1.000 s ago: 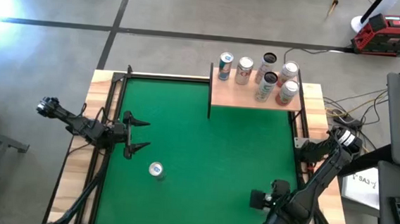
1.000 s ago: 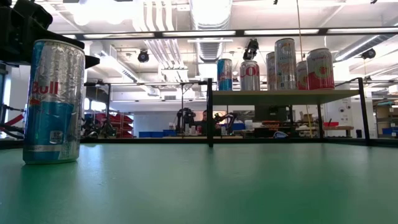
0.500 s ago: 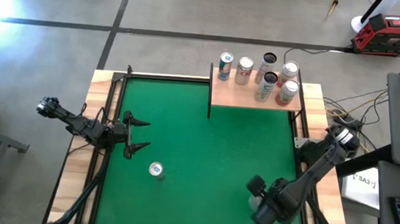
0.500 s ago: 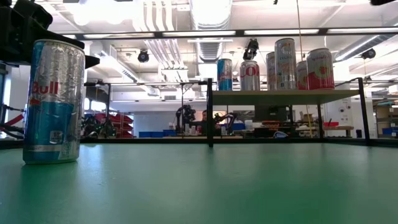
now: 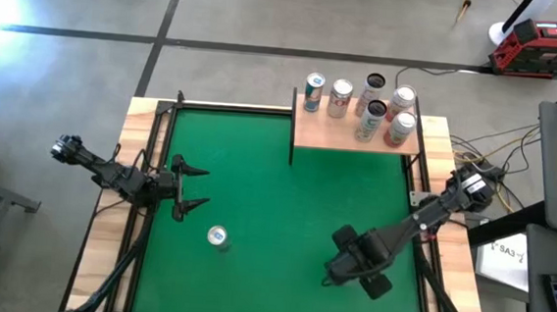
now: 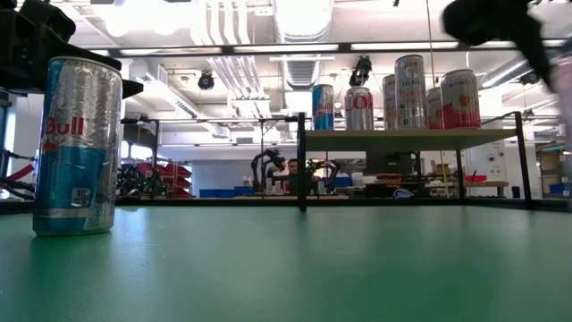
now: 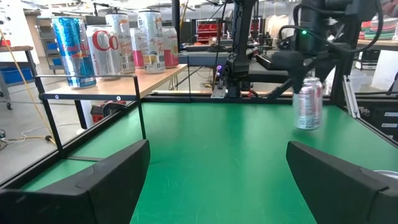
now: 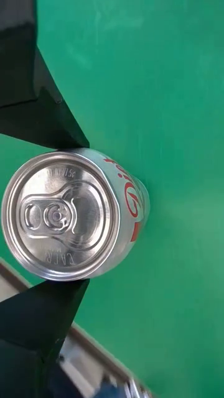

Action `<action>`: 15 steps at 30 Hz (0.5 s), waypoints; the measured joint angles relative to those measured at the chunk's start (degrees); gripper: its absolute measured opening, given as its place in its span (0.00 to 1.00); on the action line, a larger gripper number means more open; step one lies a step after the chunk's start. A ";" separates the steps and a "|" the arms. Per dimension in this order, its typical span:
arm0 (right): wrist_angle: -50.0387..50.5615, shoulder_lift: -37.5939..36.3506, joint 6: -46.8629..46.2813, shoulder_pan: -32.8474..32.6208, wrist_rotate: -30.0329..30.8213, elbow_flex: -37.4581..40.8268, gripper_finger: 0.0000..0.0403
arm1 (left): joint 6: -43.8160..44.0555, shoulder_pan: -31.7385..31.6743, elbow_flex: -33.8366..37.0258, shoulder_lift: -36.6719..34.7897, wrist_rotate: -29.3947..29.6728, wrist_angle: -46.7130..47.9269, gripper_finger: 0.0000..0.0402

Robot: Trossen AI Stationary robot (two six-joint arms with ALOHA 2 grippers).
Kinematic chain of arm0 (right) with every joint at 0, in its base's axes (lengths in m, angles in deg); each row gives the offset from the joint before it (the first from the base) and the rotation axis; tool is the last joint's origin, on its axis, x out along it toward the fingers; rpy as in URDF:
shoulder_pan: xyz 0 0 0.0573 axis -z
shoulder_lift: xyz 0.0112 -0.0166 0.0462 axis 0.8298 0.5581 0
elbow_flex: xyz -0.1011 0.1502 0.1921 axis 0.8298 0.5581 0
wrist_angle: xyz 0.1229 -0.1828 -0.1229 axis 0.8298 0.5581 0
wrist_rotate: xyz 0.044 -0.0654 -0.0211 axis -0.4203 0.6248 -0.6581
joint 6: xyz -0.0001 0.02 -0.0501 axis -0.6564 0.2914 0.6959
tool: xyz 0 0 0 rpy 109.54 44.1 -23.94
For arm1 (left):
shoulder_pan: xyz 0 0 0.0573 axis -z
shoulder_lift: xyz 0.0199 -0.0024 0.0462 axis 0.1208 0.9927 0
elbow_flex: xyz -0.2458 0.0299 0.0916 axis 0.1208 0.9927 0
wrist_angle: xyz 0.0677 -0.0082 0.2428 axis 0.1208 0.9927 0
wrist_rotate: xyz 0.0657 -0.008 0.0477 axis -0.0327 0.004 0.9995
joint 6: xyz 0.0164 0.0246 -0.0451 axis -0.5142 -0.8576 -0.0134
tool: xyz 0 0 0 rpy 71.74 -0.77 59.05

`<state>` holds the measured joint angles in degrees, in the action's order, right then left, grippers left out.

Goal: Place canned beverage on shelf
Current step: Put the red-silver soda can on the shelf aligned with the other red-silver soda can

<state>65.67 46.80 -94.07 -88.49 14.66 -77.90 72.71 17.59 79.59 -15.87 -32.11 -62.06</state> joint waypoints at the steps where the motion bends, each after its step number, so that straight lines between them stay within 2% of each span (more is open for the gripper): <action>1: -0.06 0.00 0.00 0.69 0.67 0.00 0.77 | 0.00 0.00 0.00 0.00 0.00 0.02 0.90; 15: 0.60 0.04 0.02 14.84 4.58 0.00 0.77 | 0.00 0.00 0.00 0.00 0.00 0.01 0.90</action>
<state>66.27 46.84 -94.05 -73.64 19.24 -77.90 72.71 17.59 79.59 -15.87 -32.11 -62.05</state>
